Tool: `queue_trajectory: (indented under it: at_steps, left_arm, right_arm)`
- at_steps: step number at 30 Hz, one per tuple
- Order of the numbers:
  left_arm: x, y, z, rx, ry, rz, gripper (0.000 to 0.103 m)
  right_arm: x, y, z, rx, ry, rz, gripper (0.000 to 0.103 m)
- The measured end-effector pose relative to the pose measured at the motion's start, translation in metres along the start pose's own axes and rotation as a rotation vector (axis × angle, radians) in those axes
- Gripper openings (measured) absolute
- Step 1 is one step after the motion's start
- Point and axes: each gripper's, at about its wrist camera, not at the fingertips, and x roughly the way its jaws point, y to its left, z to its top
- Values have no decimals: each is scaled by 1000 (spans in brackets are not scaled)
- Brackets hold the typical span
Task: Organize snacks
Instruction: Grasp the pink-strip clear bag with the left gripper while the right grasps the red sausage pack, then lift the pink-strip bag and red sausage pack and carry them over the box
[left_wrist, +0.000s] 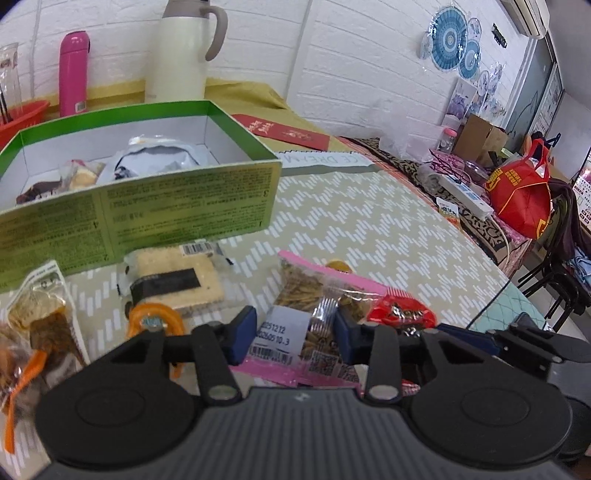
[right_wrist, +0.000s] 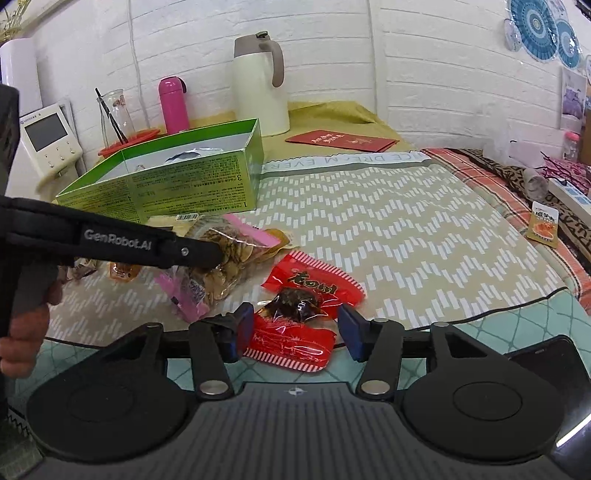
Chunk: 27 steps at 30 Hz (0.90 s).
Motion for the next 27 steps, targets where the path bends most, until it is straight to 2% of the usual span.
queue_trajectory:
  at_steps: [5, 6, 7, 8, 11, 14, 16, 18, 23, 25, 27]
  left_arm:
    - [-20, -10, -16, -16, -23, 15, 39]
    - [-21, -12, -16, -14, -31, 12, 41]
    - [-20, -14, -14, -6, -33, 11, 50]
    - [-19, -15, -12, 3, -37, 16, 53]
    - [-11, -17, -8, 24, -28, 26, 56]
    - [-12, -16, -10, 24, -20, 22, 53]
    - [-14, -17, -12, 35, -8, 32, 44]
    - [-17, -17, -16, 42, -8, 59, 43]
    - [-32, -9, -23, -19, -37, 149, 42]
    - [-36, -6, -25, -44, -48, 147, 39]
    - [-38, -5, -26, -57, -51, 133, 41]
  right_arm:
    - [-2, -1, -2, -8, -7, 6, 87]
    - [-3, -1, -1, -5, -7, 2, 87]
    - [-3, -1, -1, -5, -7, -2, 87]
    - [-4, 0, -1, -5, -6, -7, 87]
    - [-5, 0, 0, 2, -7, -16, 88]
    - [-3, -1, 1, 11, -6, -19, 90]
    - [0, 0, 3, 12, -7, -23, 92]
    - [3, 1, 4, 9, -6, -23, 92]
    - [6, 1, 4, -4, -10, -25, 93]
    - [6, 2, 4, -5, -9, -26, 93]
    - [6, 4, 4, -16, -7, -31, 91]
